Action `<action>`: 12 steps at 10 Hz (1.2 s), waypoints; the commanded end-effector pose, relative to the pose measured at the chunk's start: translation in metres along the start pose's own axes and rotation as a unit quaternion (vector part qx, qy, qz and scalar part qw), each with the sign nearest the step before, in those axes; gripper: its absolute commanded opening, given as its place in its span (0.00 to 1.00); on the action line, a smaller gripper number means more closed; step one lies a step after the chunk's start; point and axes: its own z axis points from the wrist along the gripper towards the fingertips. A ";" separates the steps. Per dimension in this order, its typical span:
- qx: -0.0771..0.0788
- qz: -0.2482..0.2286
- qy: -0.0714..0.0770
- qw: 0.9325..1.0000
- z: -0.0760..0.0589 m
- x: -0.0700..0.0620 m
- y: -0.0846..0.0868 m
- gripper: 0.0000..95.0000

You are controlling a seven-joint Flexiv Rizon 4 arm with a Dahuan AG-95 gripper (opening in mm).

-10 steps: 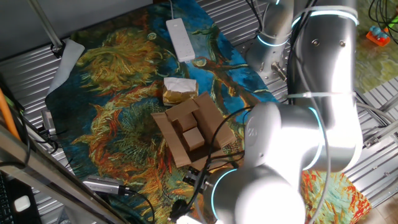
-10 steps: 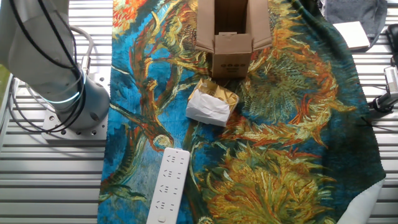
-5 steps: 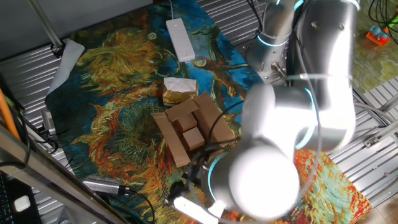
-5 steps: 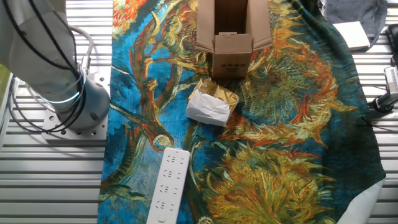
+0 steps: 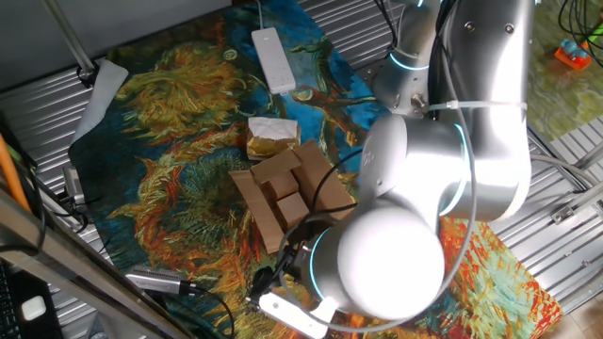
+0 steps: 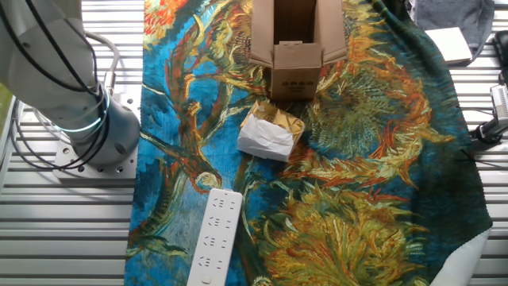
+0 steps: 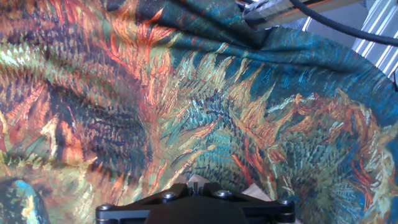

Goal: Cover the box

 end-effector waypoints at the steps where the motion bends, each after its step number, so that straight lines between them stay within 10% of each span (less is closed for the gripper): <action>1: -0.009 0.008 -0.011 1.000 0.000 0.002 0.000 0.00; 12: -0.025 0.031 -0.025 0.999 0.000 0.002 0.000 0.00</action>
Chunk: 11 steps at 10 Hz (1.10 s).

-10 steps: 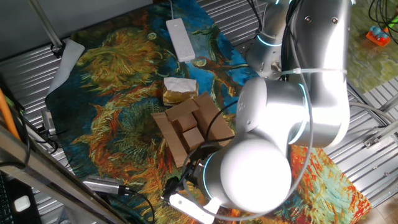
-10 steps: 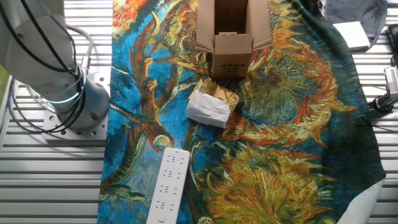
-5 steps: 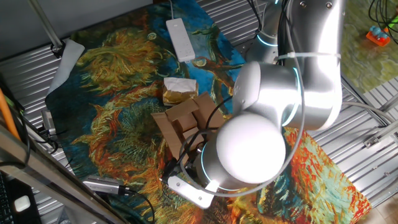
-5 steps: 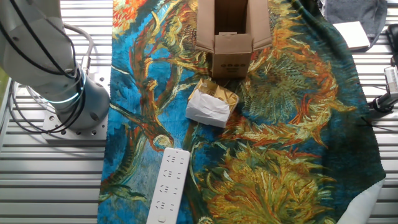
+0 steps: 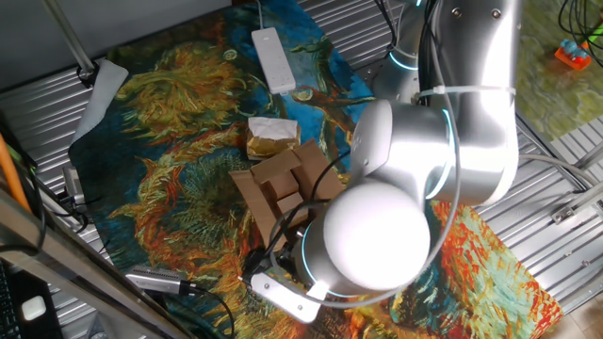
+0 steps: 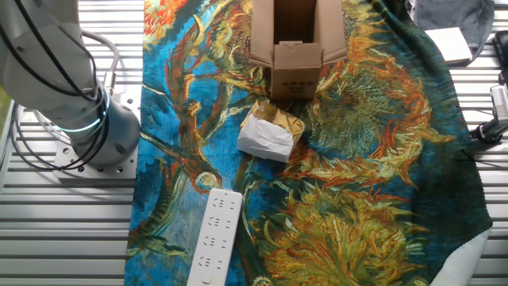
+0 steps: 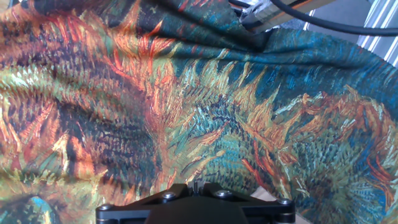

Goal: Cover the box

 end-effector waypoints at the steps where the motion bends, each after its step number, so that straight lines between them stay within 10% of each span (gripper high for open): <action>1: 0.001 0.000 -0.001 1.000 0.000 0.000 0.000 0.00; 11: 0.006 0.009 0.016 1.000 0.000 0.000 0.000 0.00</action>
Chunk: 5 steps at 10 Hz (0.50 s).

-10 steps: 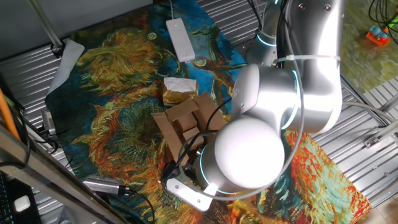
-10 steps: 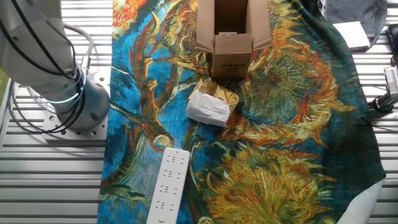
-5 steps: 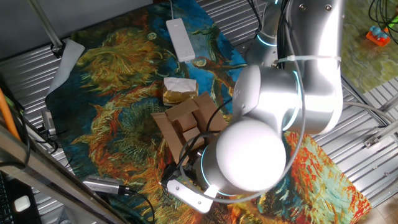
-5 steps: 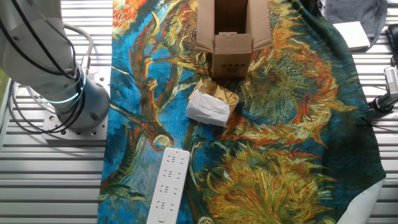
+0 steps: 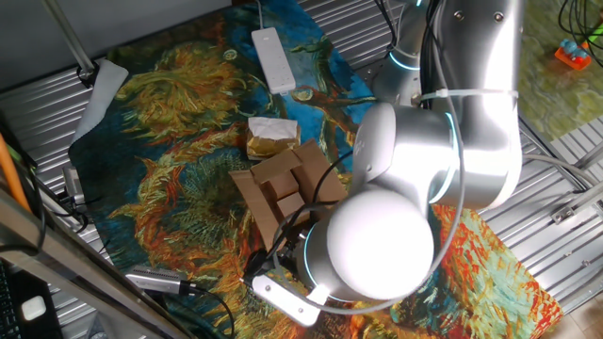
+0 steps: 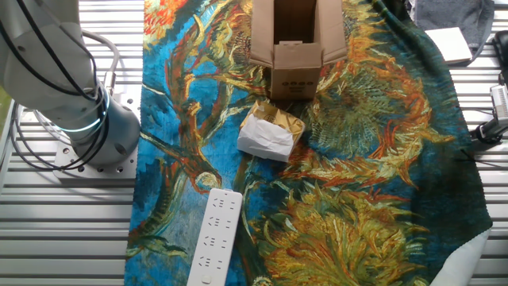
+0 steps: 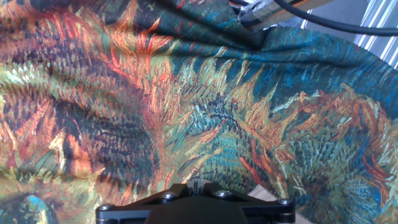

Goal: Cover the box

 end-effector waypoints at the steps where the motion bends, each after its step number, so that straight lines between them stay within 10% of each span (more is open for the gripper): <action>1: 0.000 -0.001 0.003 1.000 -0.001 -0.001 0.000 0.00; 5: 0.005 0.006 0.010 1.000 -0.001 -0.001 0.000 0.00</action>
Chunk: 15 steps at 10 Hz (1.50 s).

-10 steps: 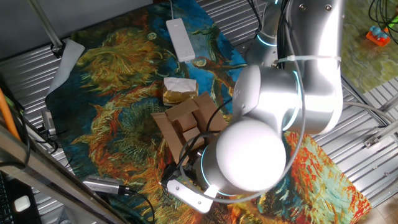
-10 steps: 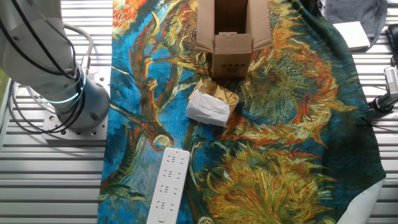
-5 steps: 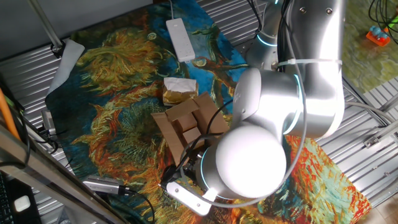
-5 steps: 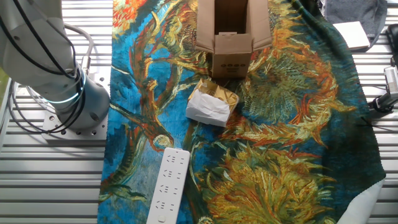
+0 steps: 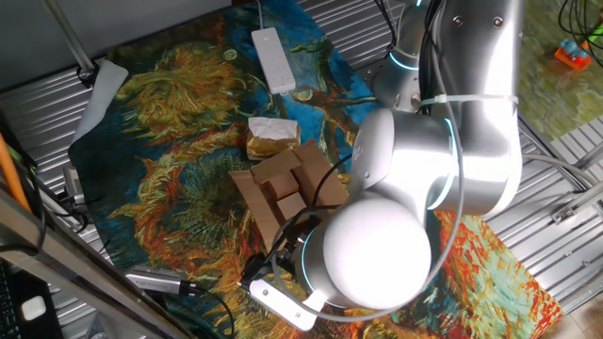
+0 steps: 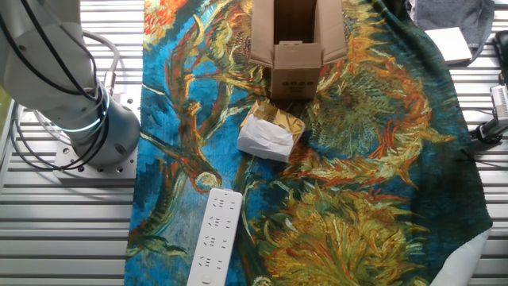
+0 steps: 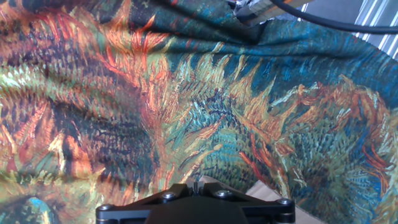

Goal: Cover the box

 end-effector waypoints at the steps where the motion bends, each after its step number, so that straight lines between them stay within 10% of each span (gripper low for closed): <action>1: 0.001 -0.003 0.009 1.000 0.000 0.001 0.000 0.00; 7: 0.028 0.005 0.053 0.998 0.000 0.001 0.000 0.00; 9: 0.050 0.004 0.108 0.993 0.000 0.001 0.000 0.00; 15: 0.025 0.003 0.081 0.996 0.000 0.001 0.000 0.00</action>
